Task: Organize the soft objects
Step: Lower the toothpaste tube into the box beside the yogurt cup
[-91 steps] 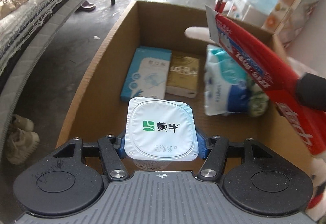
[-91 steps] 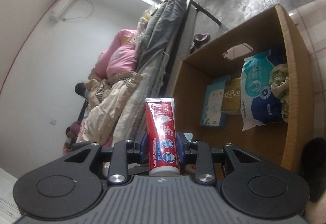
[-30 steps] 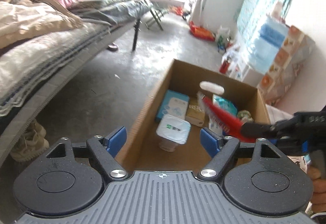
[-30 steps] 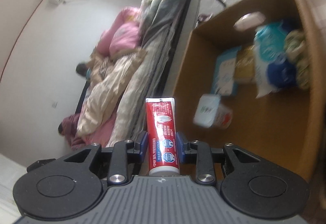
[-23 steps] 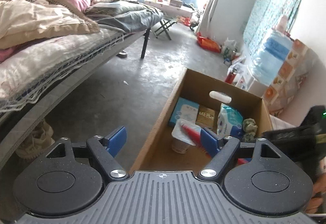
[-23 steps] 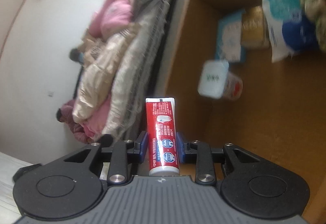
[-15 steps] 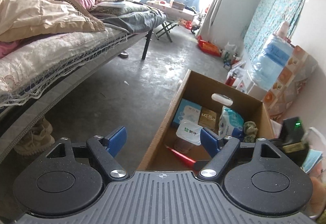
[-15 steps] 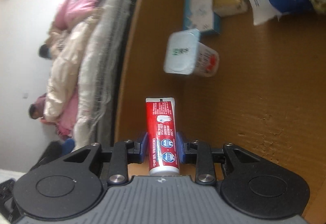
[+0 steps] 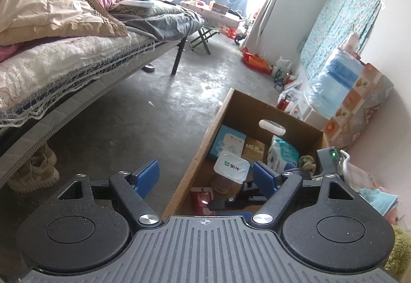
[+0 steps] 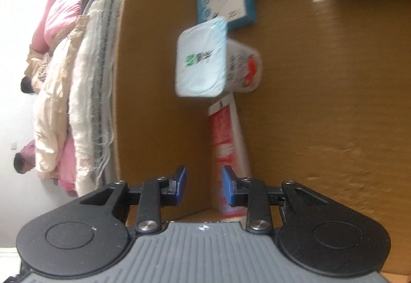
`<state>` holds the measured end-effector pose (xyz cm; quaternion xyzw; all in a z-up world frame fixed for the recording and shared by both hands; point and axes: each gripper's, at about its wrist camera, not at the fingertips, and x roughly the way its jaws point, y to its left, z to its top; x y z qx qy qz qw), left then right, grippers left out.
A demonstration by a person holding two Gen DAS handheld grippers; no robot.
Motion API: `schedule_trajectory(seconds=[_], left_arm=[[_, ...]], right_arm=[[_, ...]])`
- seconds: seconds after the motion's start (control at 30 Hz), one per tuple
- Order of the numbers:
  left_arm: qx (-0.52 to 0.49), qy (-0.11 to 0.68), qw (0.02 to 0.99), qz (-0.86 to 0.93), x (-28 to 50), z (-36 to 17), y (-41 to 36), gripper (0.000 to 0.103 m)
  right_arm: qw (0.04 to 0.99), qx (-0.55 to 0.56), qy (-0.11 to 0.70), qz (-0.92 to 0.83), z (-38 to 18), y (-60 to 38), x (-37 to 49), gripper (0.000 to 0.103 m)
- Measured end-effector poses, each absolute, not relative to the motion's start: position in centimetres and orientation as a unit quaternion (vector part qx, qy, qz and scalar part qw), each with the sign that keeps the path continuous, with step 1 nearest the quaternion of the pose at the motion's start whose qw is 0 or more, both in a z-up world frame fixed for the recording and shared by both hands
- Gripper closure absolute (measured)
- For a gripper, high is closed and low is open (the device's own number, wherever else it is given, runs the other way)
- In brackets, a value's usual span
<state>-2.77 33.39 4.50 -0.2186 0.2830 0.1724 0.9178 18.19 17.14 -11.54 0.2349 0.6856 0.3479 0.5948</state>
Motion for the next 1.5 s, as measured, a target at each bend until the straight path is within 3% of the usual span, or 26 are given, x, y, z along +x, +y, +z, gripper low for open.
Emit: schedule_trajectory(seconds=[0.17, 0.3, 0.5, 0.73, 0.87, 1.17, 1.23, 1.27, 1.5], left_arm=[[-0.219, 0.284, 0.918, 0.169, -2.7, 4.5, 33.2, 0.023], [-0.215, 0.28, 0.921, 0.166, -2.7, 4.6, 33.0, 0.023], [-0.219, 0.279, 0.919, 0.169, -2.8, 4.4, 33.3, 0.023], [-0.224, 0.274, 0.917, 0.182, -3.5, 4.6, 34.2, 0.023], [-0.231, 0.266, 0.918, 0.184, -3.9, 4.8, 34.5, 0.023], [-0.233, 0.264, 0.917, 0.185, -3.8, 4.8, 34.6, 0.023], [-0.234, 0.266, 0.917, 0.184, -3.7, 4.6, 34.6, 0.023], [-0.234, 0.266, 0.917, 0.184, -3.7, 4.6, 34.6, 0.023], [-0.235, 0.265, 0.917, 0.182, -3.6, 4.7, 34.7, 0.023]], right_arm=[[0.607, 0.211, 0.679, 0.356, -10.5, 17.5, 17.7, 0.069], [0.64, 0.149, 0.667, 0.352, -9.1, 17.3, 17.5, 0.05], [0.619, 0.111, 0.695, 0.349, -11.1, 18.5, 17.7, 0.05], [0.607, 0.067, 0.698, 0.374, -12.1, 20.5, 17.7, 0.059], [0.608, 0.052, 0.696, 0.378, -12.1, 20.3, 17.8, 0.074], [0.62, 0.115, 0.687, 0.361, -12.3, 17.2, 18.3, 0.081], [0.632, 0.125, 0.678, 0.355, -12.0, 16.6, 18.5, 0.086], [0.636, 0.132, 0.673, 0.354, -11.9, 16.2, 18.7, 0.094], [0.633, 0.128, 0.677, 0.353, -11.7, 17.2, 19.1, 0.093]])
